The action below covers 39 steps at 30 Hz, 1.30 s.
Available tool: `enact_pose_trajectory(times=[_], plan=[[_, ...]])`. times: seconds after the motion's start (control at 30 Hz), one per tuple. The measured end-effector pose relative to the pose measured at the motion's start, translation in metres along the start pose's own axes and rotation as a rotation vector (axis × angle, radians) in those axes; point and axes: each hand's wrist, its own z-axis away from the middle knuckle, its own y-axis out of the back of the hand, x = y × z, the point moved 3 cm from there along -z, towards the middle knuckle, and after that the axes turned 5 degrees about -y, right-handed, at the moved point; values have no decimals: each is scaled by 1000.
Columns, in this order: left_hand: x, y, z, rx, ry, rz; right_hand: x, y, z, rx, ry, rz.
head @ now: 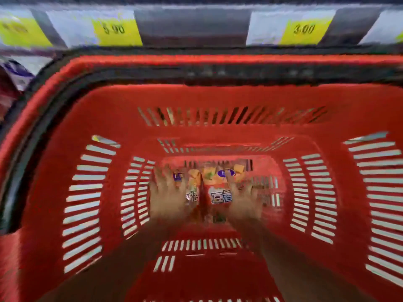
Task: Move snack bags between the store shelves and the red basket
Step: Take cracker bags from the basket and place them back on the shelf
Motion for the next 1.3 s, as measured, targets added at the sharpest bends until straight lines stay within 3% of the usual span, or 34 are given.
enact_pose_trajectory(times=[0.17, 0.33, 0.83, 1.3], plan=[[3, -36, -7, -90, 228, 186, -8, -26, -18, 22, 7, -286], [16, -3, -2, -157, 184, 339, 1, -2, 1, 47, 12, -324], [7, 331, 173, 52, 29, 308, -3, 304, 231, 310, 42, -198], [-21, 611, 362, 537, -66, 334, -14, 562, 484, 783, 167, -557]])
